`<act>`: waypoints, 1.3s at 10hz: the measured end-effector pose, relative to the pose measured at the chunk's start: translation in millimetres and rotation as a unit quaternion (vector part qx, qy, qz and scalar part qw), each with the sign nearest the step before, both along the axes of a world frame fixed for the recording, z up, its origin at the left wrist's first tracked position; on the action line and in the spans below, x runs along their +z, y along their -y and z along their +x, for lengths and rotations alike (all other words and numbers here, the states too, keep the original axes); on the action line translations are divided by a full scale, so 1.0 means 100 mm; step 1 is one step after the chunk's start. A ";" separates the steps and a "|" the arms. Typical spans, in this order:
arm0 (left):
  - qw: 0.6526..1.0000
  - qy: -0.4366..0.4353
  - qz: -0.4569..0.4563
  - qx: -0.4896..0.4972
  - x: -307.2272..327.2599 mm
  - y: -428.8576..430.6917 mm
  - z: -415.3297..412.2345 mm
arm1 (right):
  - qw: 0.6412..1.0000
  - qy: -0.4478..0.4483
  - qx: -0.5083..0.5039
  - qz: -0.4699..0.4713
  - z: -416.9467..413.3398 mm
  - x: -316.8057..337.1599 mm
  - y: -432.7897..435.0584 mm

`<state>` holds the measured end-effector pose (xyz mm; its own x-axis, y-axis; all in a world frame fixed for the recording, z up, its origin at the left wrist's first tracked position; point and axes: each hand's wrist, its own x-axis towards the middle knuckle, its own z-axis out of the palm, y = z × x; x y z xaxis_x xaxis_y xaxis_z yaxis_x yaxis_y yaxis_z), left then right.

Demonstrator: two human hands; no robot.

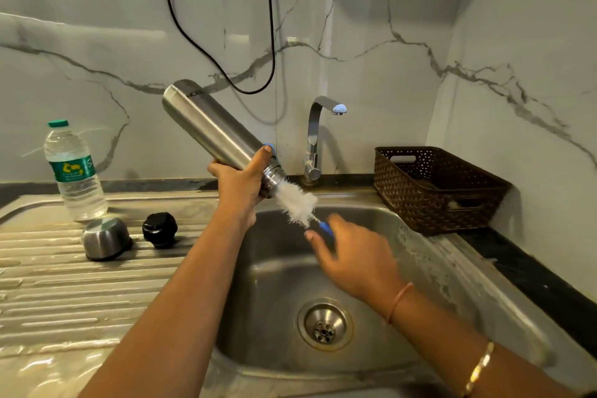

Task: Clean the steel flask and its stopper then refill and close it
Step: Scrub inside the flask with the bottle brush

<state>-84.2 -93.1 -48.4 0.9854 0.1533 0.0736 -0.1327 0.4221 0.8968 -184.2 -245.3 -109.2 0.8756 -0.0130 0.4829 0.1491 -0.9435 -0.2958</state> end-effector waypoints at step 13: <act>1.000 -0.008 0.008 0.024 0.24 0.01 0.34 | 0.858 -0.244 0.150 0.425 -0.15 0.18 0.39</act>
